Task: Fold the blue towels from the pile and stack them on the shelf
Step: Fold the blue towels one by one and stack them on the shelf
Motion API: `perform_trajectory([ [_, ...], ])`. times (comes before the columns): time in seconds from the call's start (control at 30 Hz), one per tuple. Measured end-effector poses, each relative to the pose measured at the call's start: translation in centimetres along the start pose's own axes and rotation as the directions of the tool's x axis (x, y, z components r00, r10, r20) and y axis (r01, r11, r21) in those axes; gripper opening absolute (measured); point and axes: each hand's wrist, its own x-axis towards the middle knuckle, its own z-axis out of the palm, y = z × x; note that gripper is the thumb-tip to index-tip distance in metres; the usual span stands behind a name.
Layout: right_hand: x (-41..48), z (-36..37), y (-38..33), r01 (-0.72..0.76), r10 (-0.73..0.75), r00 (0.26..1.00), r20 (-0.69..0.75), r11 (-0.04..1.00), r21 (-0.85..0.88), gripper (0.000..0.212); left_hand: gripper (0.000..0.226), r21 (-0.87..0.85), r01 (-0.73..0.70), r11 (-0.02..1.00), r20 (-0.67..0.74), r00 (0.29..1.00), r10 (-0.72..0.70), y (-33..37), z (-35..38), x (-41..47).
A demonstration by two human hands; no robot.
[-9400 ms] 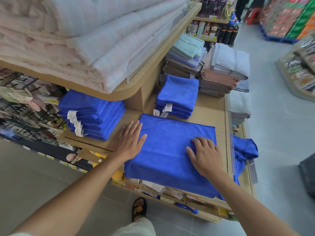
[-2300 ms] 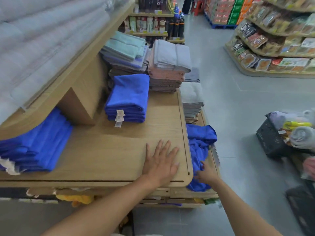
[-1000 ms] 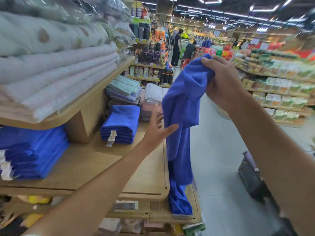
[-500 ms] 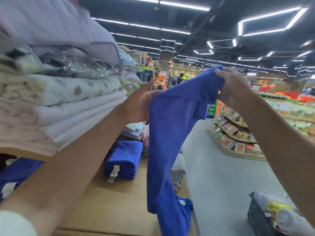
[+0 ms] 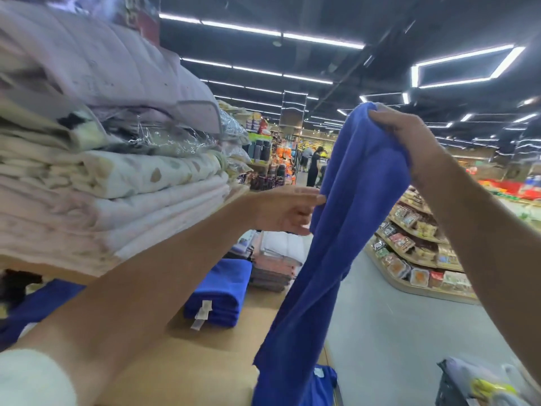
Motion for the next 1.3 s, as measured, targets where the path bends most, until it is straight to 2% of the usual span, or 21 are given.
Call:
perform_trajectory([
  [0.1, 0.3, -1.3, 0.9, 0.026, -0.035, 0.998, -0.048, 0.983, -0.180, 0.016, 0.022, 0.108, -0.020, 0.994, -0.165, 0.986, 0.037, 0.1, -0.5, -0.4],
  [0.17, 0.7, -2.6, 1.8, 0.031, -0.090, 0.989, -0.117, 0.902, -0.430, 0.017, 0.025, 0.012, -0.065, 0.998, -0.323, 0.944, 0.066, 0.4, -1.7, -1.0],
  [0.23, 1.1, -4.2, 2.7, 0.037, -0.192, 0.973, -0.131, 0.682, -0.731, 0.013, 0.027, 0.048, -0.074, 0.996, -0.428, 0.899, 0.088, 1.0, -3.1, -2.0],
  [0.3, 1.2, -5.5, 3.6, 0.026, -0.249, 0.963, -0.106, 0.477, -0.879, 0.010, 0.021, 0.275, -0.029, 0.961, -0.464, 0.871, 0.159, 1.9, -4.1, -3.2],
  [0.33, 1.1, -5.9, 4.0, 0.029, -0.271, 0.957, -0.099, 0.434, -0.901, 0.009, 0.014, 0.403, -0.006, 0.915, -0.457, 0.865, 0.207, 2.6, -4.2, -3.8],
  [0.4, 0.8, -6.0, 4.4, 0.016, -0.310, 0.942, -0.126, 0.417, -0.909, 0.005, 0.006, 0.621, 0.042, 0.783, -0.440, 0.845, 0.305, 4.3, -3.6, -4.8],
  [0.47, 0.7, -5.8, 4.5, -0.018, -0.342, 0.924, -0.170, 0.406, -0.914, 0.011, 0.007, 0.796, 0.083, 0.599, -0.400, 0.815, 0.419, 5.9, -2.9, -5.5],
  [0.5, 0.7, -5.6, 4.3, -0.032, -0.355, 0.916, -0.186, 0.399, -0.916, 0.016, 0.008, 0.857, 0.095, 0.507, -0.367, 0.803, 0.470, 6.6, -2.4, -5.9],
  [0.57, 0.4, -5.0, 3.3, -0.045, -0.365, 0.907, -0.208, 0.408, -0.912, 0.027, 0.016, 0.913, 0.104, 0.395, -0.328, 0.762, 0.559, 8.1, -1.4, -6.9],
  [0.63, -0.1, -4.1, 1.3, -0.006, -0.319, 0.931, -0.175, 0.467, -0.884, 0.047, 0.030, 0.930, 0.107, 0.351, -0.323, 0.694, 0.644, 10.0, -0.6, -7.8],
  [0.7, -1.1, -3.0, -1.0, 0.015, -0.231, 0.965, -0.122, 0.516, -0.857, 0.060, 0.035, 0.927, 0.051, 0.372, -0.314, 0.648, 0.694, 11.9, 0.0, -8.7],
  [0.8, -1.9, -2.3, -3.5, 0.033, -0.168, 0.984, -0.054, 0.476, -0.879, 0.058, 0.026, 0.891, -0.082, 0.447, -0.307, 0.615, 0.726, 14.0, 0.3, -9.7],
  [0.87, -1.6, -2.6, -3.7, 0.031, -0.142, 0.988, -0.052, 0.526, -0.850, 0.051, 0.023, 0.836, -0.110, 0.537, -0.371, 0.607, 0.703, 14.5, -0.2, -10.1],
  [0.93, -1.4, -2.7, -3.1, 0.051, -0.135, 0.991, -0.024, 0.525, -0.850, 0.050, 0.023, 0.790, -0.105, 0.604, -0.417, 0.631, 0.655, 14.0, -0.9, -10.3],
  [1.0, -1.6, -2.4, -1.0, 0.033, -0.086, 0.996, -0.011, 0.499, -0.866, 0.040, 0.023, 0.787, 0.024, 0.617, -0.469, 0.673, 0.572, 12.1, -2.1, -10.3],
  [1.07, -1.8, -1.9, 2.6, -0.001, 0.037, 0.999, 0.019, 0.479, -0.878, 0.013, 0.020, 0.745, 0.173, 0.645, -0.531, 0.739, 0.414, 8.7, -3.5, -10.4],
  [1.1, -2.0, -1.6, 4.9, -0.019, 0.118, 0.992, 0.038, 0.449, -0.893, 0.008, 0.020, 0.719, 0.242, 0.651, -0.545, 0.778, 0.312, 6.4, -4.2, -10.6],
  [1.2, -3.5, -0.6, 13.9, -0.010, 0.320, 0.941, 0.110, 0.349, -0.937, 0.022, 0.023, 0.644, 0.444, 0.624, -0.570, 0.822, 0.004, -2.7, -5.4, -11.8],
  [1.3, -6.7, 1.0, 23.4, 0.044, 0.503, 0.853, 0.141, 0.201, -0.979, 0.033, 0.014, 0.469, 0.563, 0.680, -0.559, 0.786, -0.265, -12.9, -5.1, -13.6],
])
